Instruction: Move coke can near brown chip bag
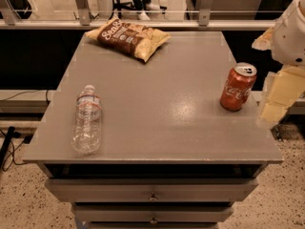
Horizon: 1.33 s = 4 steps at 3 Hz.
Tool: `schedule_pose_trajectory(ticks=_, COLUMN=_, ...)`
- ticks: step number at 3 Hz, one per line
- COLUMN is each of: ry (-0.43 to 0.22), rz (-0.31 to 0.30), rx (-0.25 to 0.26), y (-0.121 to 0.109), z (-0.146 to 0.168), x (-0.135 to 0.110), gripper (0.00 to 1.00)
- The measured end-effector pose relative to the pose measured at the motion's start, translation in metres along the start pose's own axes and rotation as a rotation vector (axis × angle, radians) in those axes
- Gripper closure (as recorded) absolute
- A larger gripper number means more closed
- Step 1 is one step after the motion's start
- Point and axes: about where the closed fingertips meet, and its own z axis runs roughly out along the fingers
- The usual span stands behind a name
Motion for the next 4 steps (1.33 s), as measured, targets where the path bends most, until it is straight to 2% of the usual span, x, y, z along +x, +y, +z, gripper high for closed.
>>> schedule_pose_trajectory(ticks=1, ry=-0.006, rz=-0.001, rx=0.003, y=-0.005, z=0.002, x=0.002, gripper=0.00)
schedule_pose_trajectory(ticks=2, ry=-0.033, rz=-0.005, rx=0.012, y=-0.030, z=0.012, x=0.011, gripper=0.00)
schedule_pose_trajectory(ticks=3, ry=-0.110, rz=0.045, rx=0.011, y=-0.068, z=0.027, x=0.037, gripper=0.00)
schedule_pose_trajectory(ticks=4, ry=-0.243, rz=0.130, rx=-0.020, y=-0.109, z=0.056, x=0.064, gripper=0.00)
